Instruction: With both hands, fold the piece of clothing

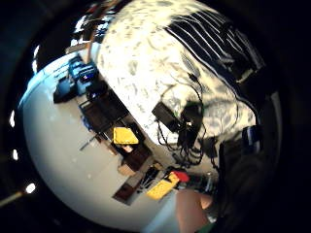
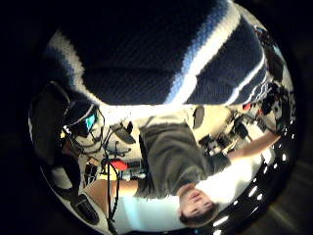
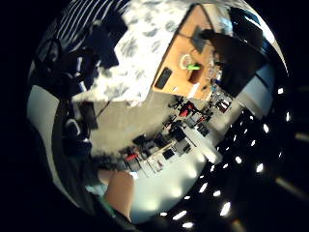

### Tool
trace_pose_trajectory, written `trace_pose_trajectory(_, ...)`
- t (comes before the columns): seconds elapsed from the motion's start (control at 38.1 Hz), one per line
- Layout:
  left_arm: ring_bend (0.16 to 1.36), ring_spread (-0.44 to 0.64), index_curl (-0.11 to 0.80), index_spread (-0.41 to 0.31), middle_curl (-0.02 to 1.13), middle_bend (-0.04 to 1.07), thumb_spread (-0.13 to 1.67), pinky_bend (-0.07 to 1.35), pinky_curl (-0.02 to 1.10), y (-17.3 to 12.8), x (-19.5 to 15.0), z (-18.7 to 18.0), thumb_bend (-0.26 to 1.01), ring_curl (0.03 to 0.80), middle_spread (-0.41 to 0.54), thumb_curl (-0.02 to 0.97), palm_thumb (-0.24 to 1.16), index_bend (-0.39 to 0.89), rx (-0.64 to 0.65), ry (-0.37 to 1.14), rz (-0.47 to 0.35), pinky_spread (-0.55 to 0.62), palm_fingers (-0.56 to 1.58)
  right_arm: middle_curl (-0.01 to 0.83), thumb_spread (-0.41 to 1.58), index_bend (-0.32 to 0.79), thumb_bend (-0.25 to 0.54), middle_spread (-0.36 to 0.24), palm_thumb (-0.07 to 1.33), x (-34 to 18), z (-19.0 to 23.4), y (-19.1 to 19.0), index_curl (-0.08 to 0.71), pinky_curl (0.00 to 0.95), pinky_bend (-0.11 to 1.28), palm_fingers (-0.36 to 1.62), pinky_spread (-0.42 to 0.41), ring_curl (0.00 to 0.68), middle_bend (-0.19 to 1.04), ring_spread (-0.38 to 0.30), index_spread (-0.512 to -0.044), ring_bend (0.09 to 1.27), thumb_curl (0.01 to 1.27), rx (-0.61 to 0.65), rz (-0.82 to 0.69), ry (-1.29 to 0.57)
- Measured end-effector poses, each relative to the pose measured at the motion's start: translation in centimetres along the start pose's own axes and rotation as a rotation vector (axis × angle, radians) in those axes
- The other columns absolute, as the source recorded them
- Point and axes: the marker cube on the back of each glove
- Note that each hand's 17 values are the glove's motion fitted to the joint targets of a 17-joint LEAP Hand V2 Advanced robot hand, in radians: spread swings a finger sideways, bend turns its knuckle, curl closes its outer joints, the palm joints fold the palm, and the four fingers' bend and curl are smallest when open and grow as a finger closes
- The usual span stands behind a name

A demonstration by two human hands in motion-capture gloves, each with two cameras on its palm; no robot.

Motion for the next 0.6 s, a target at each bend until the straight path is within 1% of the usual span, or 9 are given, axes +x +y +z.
trace_pose_trajectory(0.05,0.34,-0.30,0.417,-0.258,0.51,0.41,1.47,0.25,0.33,-1.6,-0.5,-1.3,0.11,0.334,-0.260,0.149,0.27,0.26,0.048,0.011,-0.071,-0.26,1.05,0.425,0.60,0.15,0.002,-0.195,1.03,0.0,-2.2,-2.7,0.361,0.384,0.64,1.19,-0.306,0.424,0.24,-0.260,-0.255,0.60,0.56,0.174,0.026,-0.013)
trace_pose_trajectory(0.13,0.31,-0.29,0.429,-0.254,0.52,0.41,1.48,0.22,0.33,-0.5,-0.5,-2.0,0.11,0.335,-0.265,0.142,0.26,0.25,0.078,0.030,-0.220,-0.26,1.06,0.424,0.59,0.13,-0.012,-0.200,1.04,-0.2,-2.9,-6.0,0.361,0.392,0.65,1.17,-0.305,0.427,0.22,-0.261,-0.259,0.59,0.57,0.347,0.065,-0.059)
trace_pose_trajectory(0.21,0.28,-0.28,0.434,-0.252,0.53,0.41,1.49,0.21,0.34,-1.4,-0.7,-1.4,0.11,0.336,-0.268,0.141,0.27,0.22,0.080,0.088,-0.295,-0.25,1.04,0.414,0.62,0.10,-0.017,-0.196,1.04,-0.5,-2.5,-10.1,0.344,0.396,0.67,1.10,-0.307,0.430,0.17,-0.264,-0.268,0.59,0.58,0.503,0.139,-0.113)
trace_pose_trajectory(0.26,0.28,-0.25,0.419,-0.228,0.52,0.34,1.49,0.23,0.35,-3.3,-1.3,-0.6,0.11,0.348,-0.255,0.137,0.27,0.14,0.109,0.138,-0.352,-0.21,0.90,0.392,0.72,0.08,0.007,-0.174,1.06,-0.9,-1.9,-12.2,0.331,0.401,0.68,0.92,-0.277,0.420,0.11,-0.237,-0.278,0.55,0.58,0.607,0.181,-0.148)
trace_pose_trajectory(0.31,0.34,-0.21,0.403,-0.192,0.51,0.21,1.49,0.27,0.38,-5.0,-1.9,0.5,0.09,0.381,-0.215,0.131,0.24,0.09,0.141,0.183,-0.405,-0.16,0.70,0.387,0.81,0.11,0.012,-0.162,1.06,-1.5,-1.1,-13.7,0.341,0.413,0.68,0.88,-0.247,0.434,0.12,-0.215,-0.279,0.55,0.57,0.691,0.194,-0.187)
trace_pose_trajectory(0.34,0.36,-0.19,0.403,-0.184,0.52,0.20,1.49,0.27,0.39,-5.7,-2.1,1.0,0.09,0.392,-0.207,0.130,0.24,0.10,0.157,0.199,-0.415,-0.14,0.67,0.383,0.85,0.11,0.005,-0.156,1.04,-1.7,-0.7,-14.2,0.338,0.408,0.67,0.86,-0.230,0.433,0.12,-0.212,-0.281,0.55,0.56,0.714,0.193,-0.206)
trace_pose_trajectory(0.37,0.40,-0.17,0.379,-0.153,0.49,0.10,1.49,0.31,0.40,-6.3,-2.2,1.5,0.08,0.403,-0.163,0.122,0.21,0.05,0.177,0.210,-0.413,-0.11,0.56,0.381,0.90,0.12,-0.021,-0.147,1.00,-1.8,-0.2,-14.5,0.336,0.402,0.64,0.83,-0.206,0.427,0.13,-0.195,-0.278,0.54,0.54,0.720,0.190,-0.220)
trace_pose_trajectory(0.47,0.47,-0.11,0.346,-0.101,0.42,0.05,1.48,0.36,0.40,-6.8,-2.5,2.5,0.05,0.408,-0.082,0.108,0.15,0.06,0.232,0.208,-0.384,-0.04,0.45,0.372,1.03,0.12,-0.038,-0.129,0.92,-1.0,1.2,-15.1,0.322,0.387,0.62,0.81,-0.159,0.415,0.15,-0.165,-0.278,0.53,0.50,0.687,0.185,-0.227)
trace_pose_trajectory(0.6,0.55,-0.04,0.313,-0.055,0.35,0.08,1.44,0.43,0.41,-5.5,-3.1,1.6,0.00,0.418,0.011,0.102,0.09,0.08,0.324,0.176,-0.429,0.05,0.33,0.367,1.15,0.12,-0.025,-0.105,0.86,0.5,0.7,-13.3,0.315,0.379,0.59,0.77,-0.106,0.411,0.16,-0.134,-0.272,0.52,0.46,0.698,0.191,-0.215)
